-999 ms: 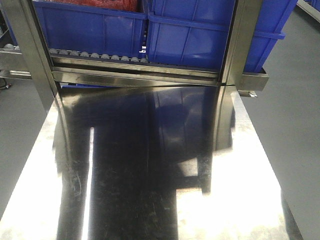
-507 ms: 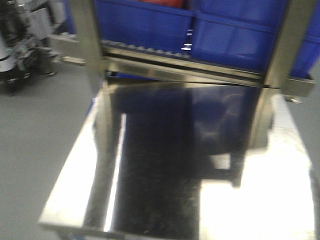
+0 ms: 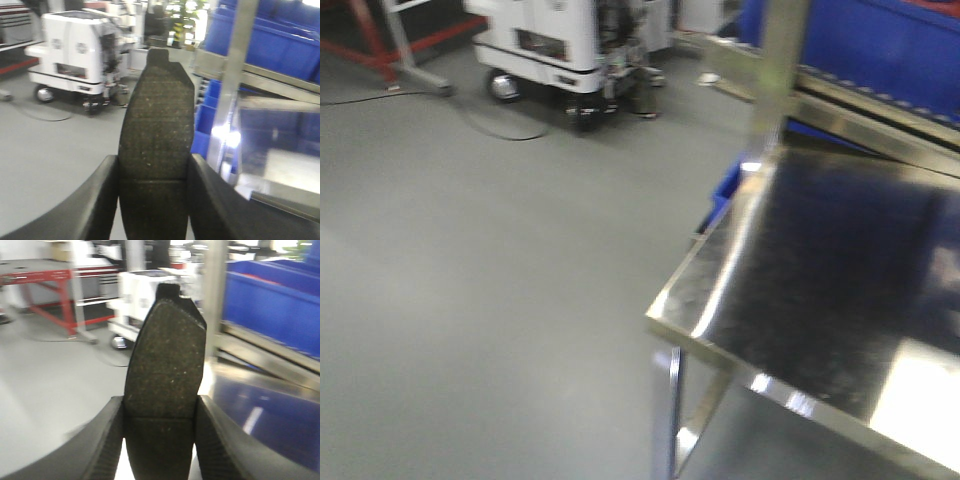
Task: Move and align brake pads A on conveyor
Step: 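Turn the base away from the steel table and drive along the yellow line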
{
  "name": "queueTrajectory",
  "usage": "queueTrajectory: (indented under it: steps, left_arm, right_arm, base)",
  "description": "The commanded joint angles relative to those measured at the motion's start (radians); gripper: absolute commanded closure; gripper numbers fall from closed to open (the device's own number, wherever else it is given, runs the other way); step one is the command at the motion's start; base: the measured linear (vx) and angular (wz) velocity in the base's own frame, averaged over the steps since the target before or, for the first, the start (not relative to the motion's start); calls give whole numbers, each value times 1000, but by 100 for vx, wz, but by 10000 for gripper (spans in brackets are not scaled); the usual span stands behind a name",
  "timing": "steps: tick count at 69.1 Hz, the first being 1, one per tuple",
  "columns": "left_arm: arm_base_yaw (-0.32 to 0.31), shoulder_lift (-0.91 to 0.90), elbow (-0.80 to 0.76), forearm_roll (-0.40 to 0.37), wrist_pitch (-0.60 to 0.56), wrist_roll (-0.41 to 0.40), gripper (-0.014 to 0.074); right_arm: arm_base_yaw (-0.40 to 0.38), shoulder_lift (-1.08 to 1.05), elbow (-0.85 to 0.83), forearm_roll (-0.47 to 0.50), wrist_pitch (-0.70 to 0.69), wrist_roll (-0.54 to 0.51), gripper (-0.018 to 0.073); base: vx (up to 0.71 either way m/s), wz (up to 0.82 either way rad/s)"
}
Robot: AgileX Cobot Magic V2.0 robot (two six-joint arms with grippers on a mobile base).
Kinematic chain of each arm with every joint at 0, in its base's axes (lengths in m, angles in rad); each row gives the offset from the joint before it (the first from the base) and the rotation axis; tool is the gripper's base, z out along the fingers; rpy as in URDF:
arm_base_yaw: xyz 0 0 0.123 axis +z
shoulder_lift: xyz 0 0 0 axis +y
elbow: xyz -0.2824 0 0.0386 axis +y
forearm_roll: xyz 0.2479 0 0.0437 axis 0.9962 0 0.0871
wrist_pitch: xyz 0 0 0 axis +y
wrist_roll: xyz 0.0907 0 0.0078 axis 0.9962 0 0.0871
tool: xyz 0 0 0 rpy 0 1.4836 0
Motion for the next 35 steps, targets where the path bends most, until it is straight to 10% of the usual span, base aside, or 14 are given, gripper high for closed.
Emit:
queueTrajectory:
  steps: [1,35]
  left_arm:
    - [-3,15,-25,7,-94,-1,602]
    - [-3,15,-25,7,-93,-1,602]
  right_arm:
    - [-5,9,-26,3,-98,-11,561]
    - [-5,9,-26,3,-98,-11,561]
  base:
    - [-22,87]
    - [-21,86]
